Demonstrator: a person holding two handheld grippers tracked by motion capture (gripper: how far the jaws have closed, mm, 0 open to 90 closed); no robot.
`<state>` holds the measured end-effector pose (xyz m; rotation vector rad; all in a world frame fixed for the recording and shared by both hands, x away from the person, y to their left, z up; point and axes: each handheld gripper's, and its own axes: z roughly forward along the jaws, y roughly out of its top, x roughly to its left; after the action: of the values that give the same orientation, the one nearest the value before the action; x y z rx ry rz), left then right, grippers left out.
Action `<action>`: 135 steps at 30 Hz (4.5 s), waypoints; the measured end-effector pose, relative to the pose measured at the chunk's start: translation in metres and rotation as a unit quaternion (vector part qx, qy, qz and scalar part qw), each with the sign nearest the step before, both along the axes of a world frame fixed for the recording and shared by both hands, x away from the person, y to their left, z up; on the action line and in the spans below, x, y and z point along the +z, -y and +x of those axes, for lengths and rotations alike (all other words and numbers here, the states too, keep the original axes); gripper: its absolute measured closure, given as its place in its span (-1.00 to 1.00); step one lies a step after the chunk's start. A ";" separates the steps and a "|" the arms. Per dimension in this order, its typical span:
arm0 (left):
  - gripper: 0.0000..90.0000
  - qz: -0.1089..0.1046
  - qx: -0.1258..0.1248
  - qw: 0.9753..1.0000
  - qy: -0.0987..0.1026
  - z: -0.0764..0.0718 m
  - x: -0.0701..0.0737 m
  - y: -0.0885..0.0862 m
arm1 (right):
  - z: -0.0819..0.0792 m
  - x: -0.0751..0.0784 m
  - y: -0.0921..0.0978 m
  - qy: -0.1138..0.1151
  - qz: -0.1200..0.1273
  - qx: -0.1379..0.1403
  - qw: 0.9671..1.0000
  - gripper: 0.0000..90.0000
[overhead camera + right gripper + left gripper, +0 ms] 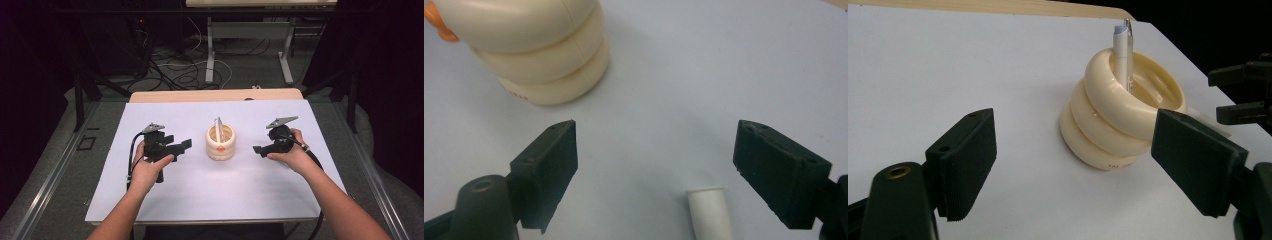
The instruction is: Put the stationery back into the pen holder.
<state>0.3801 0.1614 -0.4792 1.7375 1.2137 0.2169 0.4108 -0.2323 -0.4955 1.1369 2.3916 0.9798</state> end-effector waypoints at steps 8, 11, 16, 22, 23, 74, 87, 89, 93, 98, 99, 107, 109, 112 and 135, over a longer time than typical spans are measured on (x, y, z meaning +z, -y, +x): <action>-0.58 0.000 -0.002 1.000 -0.002 0.001 -0.001 -0.002 | -0.001 -0.009 0.017 -0.003 -0.031 0.014 0.999 -0.44; -0.58 0.002 -0.003 1.000 -0.005 0.001 -0.001 -0.002 | -0.002 -0.011 0.023 0.001 -0.043 0.018 0.999 -0.38; -0.58 0.002 -0.003 1.000 -0.005 0.000 -0.001 -0.002 | -0.002 -0.013 0.032 0.003 -0.057 0.027 0.998 -0.27; -0.58 0.000 -0.003 1.000 -0.007 0.000 -0.002 -0.002 | -0.005 -0.016 0.040 -0.024 -0.053 0.025 0.998 -0.09; -0.58 -0.001 -0.003 1.000 -0.005 0.001 -0.002 -0.002 | -0.005 -0.017 0.040 -0.031 -0.049 0.029 0.998 -0.06; -0.57 0.001 -0.009 1.000 -0.013 0.000 -0.003 0.000 | 0.006 -0.042 0.049 -0.094 -0.084 0.028 0.992 0.51; -0.57 -0.001 -0.013 1.000 -0.006 -0.001 -0.001 0.001 | 0.005 -0.040 0.048 -0.084 -0.084 0.033 0.992 0.51; -0.57 -0.001 -0.012 1.000 -0.006 -0.001 0.000 0.001 | 0.004 -0.038 0.047 -0.082 -0.081 0.028 0.993 0.51; -0.57 -0.006 -0.015 1.000 -0.002 -0.001 0.001 0.001 | 0.002 -0.035 0.046 -0.073 -0.077 0.031 0.994 0.51; -0.57 -0.007 -0.016 1.000 -0.001 -0.002 0.003 0.003 | 0.000 -0.030 0.042 -0.060 -0.071 0.032 0.995 0.52; -0.57 -0.004 -0.018 1.000 -0.003 -0.002 0.004 0.002 | -0.001 -0.029 0.041 -0.055 -0.068 0.036 0.996 0.52; -0.57 -0.008 -0.018 1.000 0.002 -0.004 0.005 0.004 | -0.006 -0.018 0.027 -0.034 -0.044 0.040 0.998 0.52; -0.57 -0.009 -0.020 1.000 0.001 -0.004 0.006 0.004 | -0.008 -0.015 0.023 -0.027 -0.039 0.044 0.998 0.52; -0.57 -0.011 -0.022 1.000 0.002 -0.004 0.006 0.005 | -0.010 -0.012 0.017 -0.022 -0.032 0.051 0.998 0.52; -0.56 -0.016 -0.037 0.999 0.006 -0.010 0.013 0.013 | -0.029 0.019 -0.015 0.029 0.046 0.079 0.995 0.52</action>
<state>0.3704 0.1484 -0.4658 1.7480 1.1361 0.1638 0.3821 -0.2169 -0.4763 0.9463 2.4427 1.1673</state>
